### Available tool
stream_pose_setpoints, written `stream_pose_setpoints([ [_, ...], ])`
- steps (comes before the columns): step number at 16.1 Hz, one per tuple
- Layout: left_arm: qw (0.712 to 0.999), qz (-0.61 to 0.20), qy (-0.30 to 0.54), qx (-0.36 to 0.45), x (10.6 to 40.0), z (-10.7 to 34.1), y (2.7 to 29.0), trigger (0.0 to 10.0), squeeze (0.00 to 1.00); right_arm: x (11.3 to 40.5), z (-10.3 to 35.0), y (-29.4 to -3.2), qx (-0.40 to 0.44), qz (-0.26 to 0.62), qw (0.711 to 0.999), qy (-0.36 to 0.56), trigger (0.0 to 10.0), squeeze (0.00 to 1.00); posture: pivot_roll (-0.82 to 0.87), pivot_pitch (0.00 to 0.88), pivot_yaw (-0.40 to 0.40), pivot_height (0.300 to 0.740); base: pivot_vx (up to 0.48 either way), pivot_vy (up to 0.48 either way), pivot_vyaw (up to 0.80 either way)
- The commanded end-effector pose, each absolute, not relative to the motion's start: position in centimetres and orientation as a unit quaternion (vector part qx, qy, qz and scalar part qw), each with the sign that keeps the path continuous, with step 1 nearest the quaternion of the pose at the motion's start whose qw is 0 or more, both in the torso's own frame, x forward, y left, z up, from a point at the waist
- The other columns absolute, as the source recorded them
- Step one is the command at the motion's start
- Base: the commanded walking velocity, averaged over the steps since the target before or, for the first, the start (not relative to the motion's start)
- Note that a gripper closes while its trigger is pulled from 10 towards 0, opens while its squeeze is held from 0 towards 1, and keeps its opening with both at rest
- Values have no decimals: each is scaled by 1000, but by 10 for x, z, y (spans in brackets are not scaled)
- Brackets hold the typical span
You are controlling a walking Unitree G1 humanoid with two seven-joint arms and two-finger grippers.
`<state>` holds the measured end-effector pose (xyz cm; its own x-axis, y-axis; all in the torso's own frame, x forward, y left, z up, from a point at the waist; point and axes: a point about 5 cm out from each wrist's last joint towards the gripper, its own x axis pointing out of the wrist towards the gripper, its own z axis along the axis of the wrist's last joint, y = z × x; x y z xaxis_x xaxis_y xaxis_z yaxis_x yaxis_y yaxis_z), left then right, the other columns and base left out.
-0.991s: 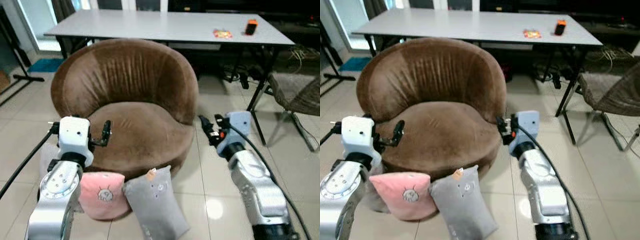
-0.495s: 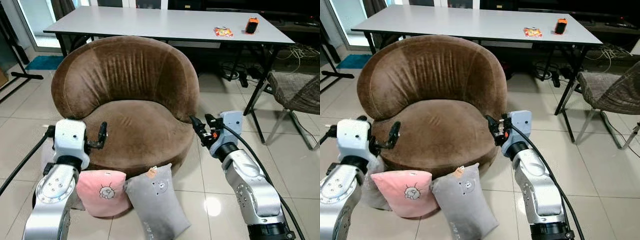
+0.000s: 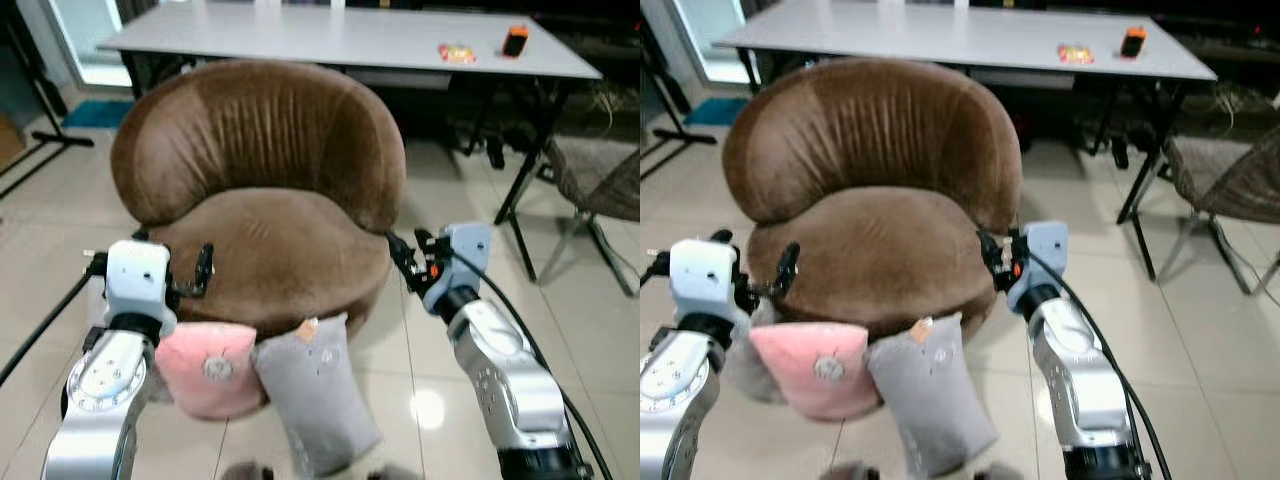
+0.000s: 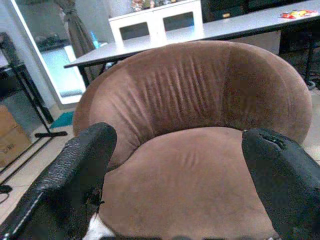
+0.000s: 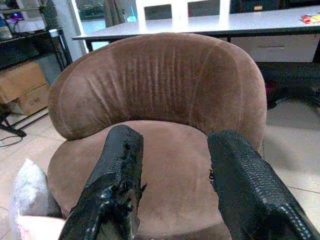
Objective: Move the pillow to the sofa from floor
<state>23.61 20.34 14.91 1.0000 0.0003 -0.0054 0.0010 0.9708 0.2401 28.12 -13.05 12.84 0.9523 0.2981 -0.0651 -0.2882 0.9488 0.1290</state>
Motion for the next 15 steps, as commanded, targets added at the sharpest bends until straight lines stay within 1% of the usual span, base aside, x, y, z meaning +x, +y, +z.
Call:
stream_pose_setpoints([
  [1, 993, 3, 9, 121, 235, 146, 204, 10000, 0, 281, 127, -133, 53, 142, 988, 41, 10000, 0, 2, 0, 4, 641, 0, 0, 0],
  [9, 993, 21, 2, 112, 237, 148, 208, 10000, 0, 285, 128, -128, 34, 148, 988, 34, 10000, 0, 9, 0, -4, 641, 0, 0, 0],
  [12, 993, 24, 1, 113, 237, 148, 208, 10000, 0, 286, 127, -126, 28, 153, 987, 35, 10000, 0, 11, 0, -6, 641, 0, -346, 0],
  [15, 993, 25, 0, 114, 237, 148, 208, 10000, 0, 287, 128, -124, 24, 155, 987, 33, 10000, 0, 12, 0, -7, 641, 0, -476, 0],
])
